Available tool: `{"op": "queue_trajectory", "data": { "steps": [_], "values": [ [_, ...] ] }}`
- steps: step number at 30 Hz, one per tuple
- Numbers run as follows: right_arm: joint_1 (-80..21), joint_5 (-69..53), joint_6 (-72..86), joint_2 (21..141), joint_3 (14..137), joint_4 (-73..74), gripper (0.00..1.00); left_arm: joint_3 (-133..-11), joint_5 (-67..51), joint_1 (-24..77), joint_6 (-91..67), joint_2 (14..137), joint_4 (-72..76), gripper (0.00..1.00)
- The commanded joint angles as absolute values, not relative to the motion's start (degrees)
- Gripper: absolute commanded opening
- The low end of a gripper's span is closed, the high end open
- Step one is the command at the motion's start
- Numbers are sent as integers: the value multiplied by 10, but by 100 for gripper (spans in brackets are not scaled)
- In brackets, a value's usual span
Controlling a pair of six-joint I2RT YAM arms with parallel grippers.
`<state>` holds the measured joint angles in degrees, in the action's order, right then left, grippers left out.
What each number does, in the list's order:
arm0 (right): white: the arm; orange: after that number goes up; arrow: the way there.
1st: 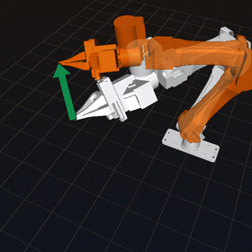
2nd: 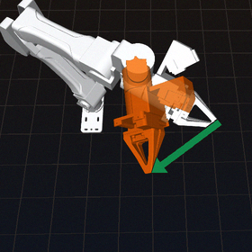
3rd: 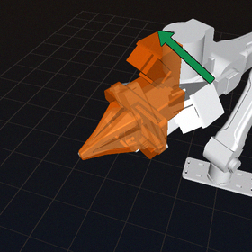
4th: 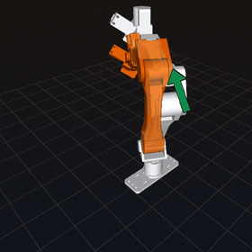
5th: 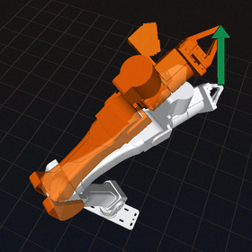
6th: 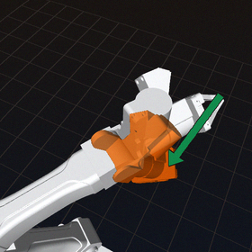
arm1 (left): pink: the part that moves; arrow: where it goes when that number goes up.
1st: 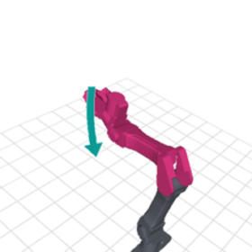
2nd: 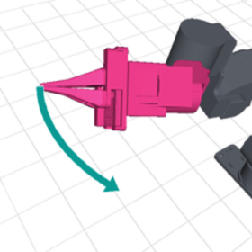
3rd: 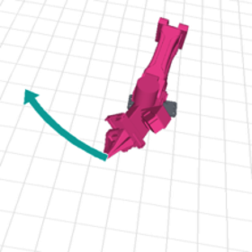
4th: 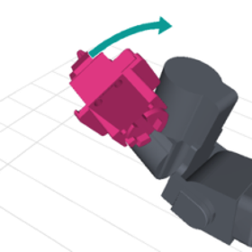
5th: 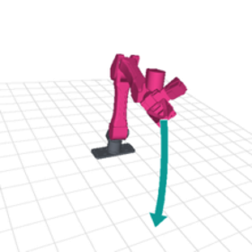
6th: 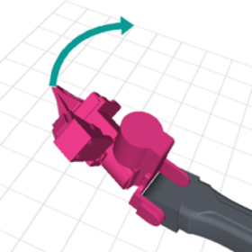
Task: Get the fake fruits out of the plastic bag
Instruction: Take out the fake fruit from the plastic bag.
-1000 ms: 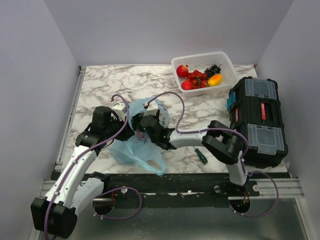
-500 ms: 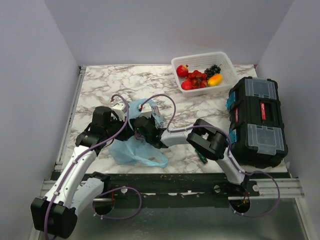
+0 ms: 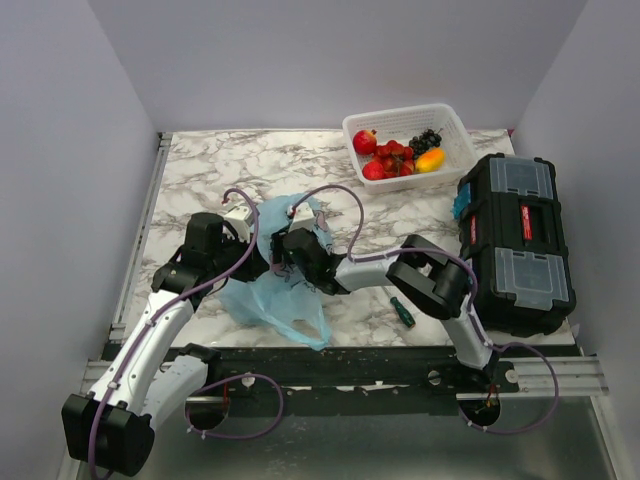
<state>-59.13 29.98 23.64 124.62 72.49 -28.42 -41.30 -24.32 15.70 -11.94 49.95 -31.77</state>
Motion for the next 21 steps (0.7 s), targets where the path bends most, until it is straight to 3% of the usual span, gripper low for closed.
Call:
{"op": "queue_trajectory", "data": {
  "steps": [1,7,21],
  "values": [
    [-592,274,221,1186,693,-318,29,-412,-254,153,-113,503,-309,0],
    [-593,191,228,1127,658,-284,19,-412,-252,153,-113,501,-310,0],
    [-592,-136,255,1023,578,-194,15,-418,-192,146,-125,496,-320,0]
  ]
}}
